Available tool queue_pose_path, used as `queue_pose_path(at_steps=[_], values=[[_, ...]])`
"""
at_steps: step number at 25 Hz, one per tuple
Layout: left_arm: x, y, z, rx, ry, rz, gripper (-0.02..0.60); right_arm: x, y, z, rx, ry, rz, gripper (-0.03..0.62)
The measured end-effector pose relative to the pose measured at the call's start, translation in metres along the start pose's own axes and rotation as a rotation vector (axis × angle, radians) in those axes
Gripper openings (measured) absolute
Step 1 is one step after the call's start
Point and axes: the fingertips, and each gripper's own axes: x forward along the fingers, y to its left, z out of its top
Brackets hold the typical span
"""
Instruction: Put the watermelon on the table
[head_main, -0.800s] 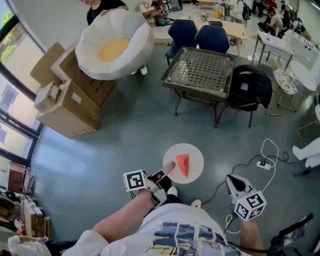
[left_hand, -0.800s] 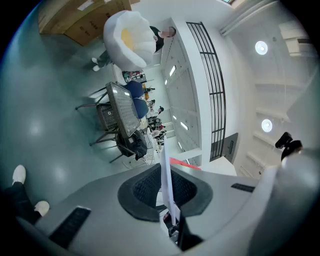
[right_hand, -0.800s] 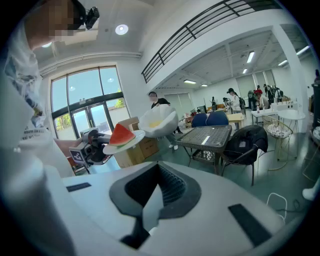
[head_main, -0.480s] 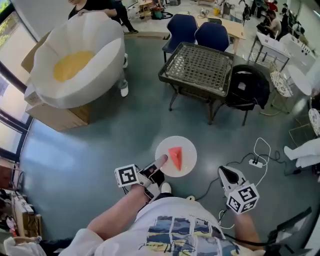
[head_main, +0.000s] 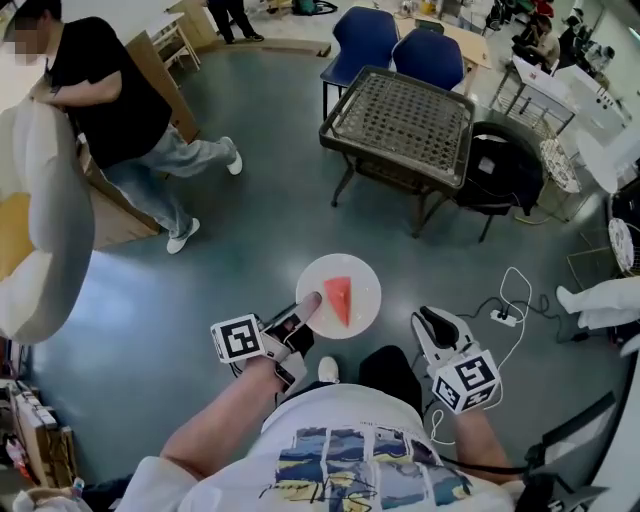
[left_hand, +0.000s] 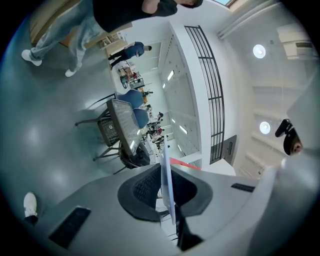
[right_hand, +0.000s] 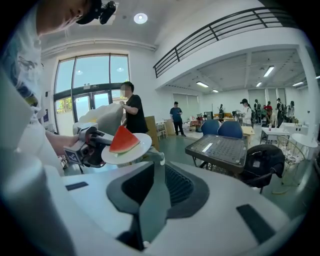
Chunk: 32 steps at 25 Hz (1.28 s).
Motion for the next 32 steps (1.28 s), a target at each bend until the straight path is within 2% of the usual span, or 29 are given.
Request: queue_pose_path(at_steps=[3,7,12,18,21,25,29,32], values=[[0.005,0.006,0.028,-0.023,-0.018,-0.015,0.029,0.031,0.003,0.013,-0.014,0.016,0.02,0.062],[0.039,0.024,0.071,-0.041,-0.031,-0.001,0.029,0.078,-0.032,0.028,-0.012,0.028,0.034,0.086],[0.106,0.036,0.125,-0.015,-0.004,-0.003,0.029,0.145,-0.099,0.055,0.004,0.014,0.04,0.087],[0.212,0.028,0.191,0.023,0.064,0.01,0.029,0.193,-0.19,0.122,-0.054,-0.032,0.025,0.087],[0.272,0.026,0.219,0.035,0.073,-0.015,0.029,0.205,-0.24,0.132,-0.044,-0.016,-0.017,0.087],[0.344,0.03,0.236,0.024,0.136,-0.035,0.028,0.208,-0.282,0.133,0.015,-0.005,-0.087,0.087],[0.427,0.054,0.255,0.03,0.213,-0.033,0.029,0.21,-0.335,0.128,0.069,0.013,-0.177,0.087],[0.494,0.08,0.275,0.063,0.268,-0.02,0.029,0.212,-0.379,0.128,0.116,0.02,-0.258,0.087]])
